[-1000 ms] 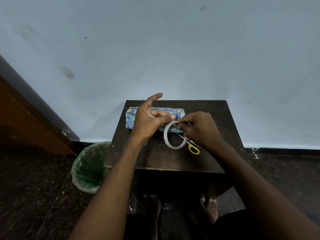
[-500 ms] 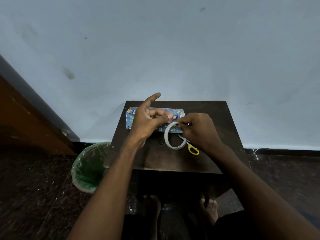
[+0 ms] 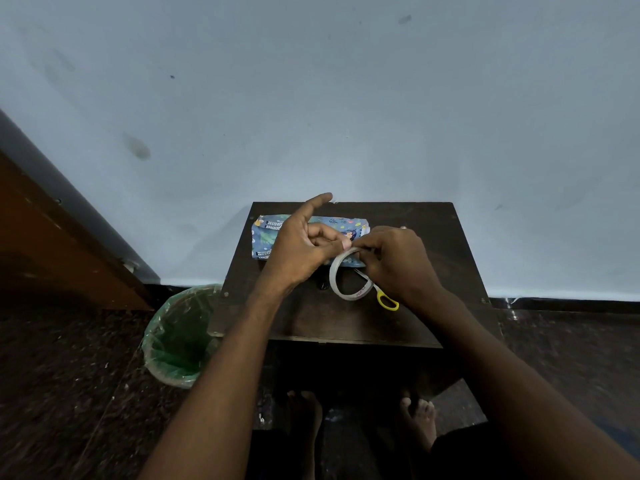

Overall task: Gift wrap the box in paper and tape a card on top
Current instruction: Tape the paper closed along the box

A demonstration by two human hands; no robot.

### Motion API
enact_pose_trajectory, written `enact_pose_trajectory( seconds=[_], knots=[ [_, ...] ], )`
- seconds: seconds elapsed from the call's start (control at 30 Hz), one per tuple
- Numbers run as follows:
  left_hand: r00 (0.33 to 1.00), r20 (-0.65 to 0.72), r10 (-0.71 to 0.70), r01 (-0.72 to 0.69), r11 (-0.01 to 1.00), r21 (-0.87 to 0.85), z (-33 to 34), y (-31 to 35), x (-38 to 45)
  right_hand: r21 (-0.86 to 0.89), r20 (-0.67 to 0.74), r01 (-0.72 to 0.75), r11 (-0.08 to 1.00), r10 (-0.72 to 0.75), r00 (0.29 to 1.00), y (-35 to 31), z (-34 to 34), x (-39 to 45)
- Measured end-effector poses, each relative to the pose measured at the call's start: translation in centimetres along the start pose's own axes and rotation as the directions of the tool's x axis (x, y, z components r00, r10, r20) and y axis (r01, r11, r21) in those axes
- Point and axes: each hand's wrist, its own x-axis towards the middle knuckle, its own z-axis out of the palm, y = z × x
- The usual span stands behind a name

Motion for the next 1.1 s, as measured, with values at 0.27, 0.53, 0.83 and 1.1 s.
enact_pose_trajectory(
  seconds=[0.27,0.53,0.83,1.1],
  knots=[
    [0.989,-0.074,-0.127,0.133,0.988,0.080,0.1,0.0,-0.3,-0.033,-0.017,-0.072,0.997,0.072,0.997,-0.1,0.4,-0.2],
    [0.991,-0.131,0.013,0.060,0.843,0.534,-0.7,-0.5,-0.6,-0.083,0.171,-0.125,0.989,0.137,0.976,-0.2,1.3,0.3],
    [0.941,-0.261,0.218,0.027,0.718,0.696,-4.7,-1.5,-0.1,-0.128,0.209,-0.149,0.981,0.173,0.962,-0.9,1.7,1.2],
    [0.967,-0.210,0.147,0.048,0.703,0.710,-5.9,-2.3,-0.6,-0.010,0.093,0.033,0.999,-0.032,0.995,-2.6,5.1,3.6]
  ],
)
